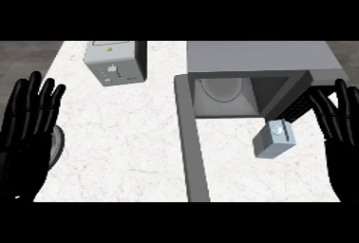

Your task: Pick up the milk, place it into the microwave and close the microwave

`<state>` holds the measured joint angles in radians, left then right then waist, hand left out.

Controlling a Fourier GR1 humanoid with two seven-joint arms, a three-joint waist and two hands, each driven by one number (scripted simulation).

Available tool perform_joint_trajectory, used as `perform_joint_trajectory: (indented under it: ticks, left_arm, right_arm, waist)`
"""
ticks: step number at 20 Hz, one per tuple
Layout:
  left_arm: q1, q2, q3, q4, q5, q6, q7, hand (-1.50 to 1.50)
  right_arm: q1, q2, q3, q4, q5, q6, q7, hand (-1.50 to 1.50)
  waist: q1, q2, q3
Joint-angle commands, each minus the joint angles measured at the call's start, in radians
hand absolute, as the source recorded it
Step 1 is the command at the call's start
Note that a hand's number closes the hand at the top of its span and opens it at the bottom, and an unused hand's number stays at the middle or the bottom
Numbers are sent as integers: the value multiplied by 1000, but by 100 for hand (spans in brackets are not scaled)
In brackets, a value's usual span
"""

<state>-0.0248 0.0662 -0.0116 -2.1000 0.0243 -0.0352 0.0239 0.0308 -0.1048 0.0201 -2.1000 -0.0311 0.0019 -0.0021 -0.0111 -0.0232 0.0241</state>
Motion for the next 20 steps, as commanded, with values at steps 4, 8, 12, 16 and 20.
perform_joint_trajectory:
  ticks: [4, 8, 12, 16, 20]
  left_arm:
    - [44, -13, -12, -43, -46, 31, 39, -150]
    - [159, -63, 31, -24, 162, 98, 57, -150]
    - [213, -65, -78, 19, 119, 167, -54, -150]
    - [329, -66, -71, -47, 161, 83, -80, -150]
    - [431, -66, -166, -52, 143, 109, -174, -150]
  right_arm:
    - [-13, 8, -25, -55, 98, -94, 115, -150]
    - [4, -13, -48, -136, 47, -98, 329, -150]
    - [52, 18, -5, -172, 95, -115, 346, -150]
    - [145, 49, 39, -169, 102, -89, 292, -150]
    - [181, 89, 61, -99, 160, -116, 203, -150]
  waist:
    - [13, 22, -24]
    - [20, 20, -28]
    - [10, 22, -25]
    - [13, 22, -24]
    - [14, 22, -24]
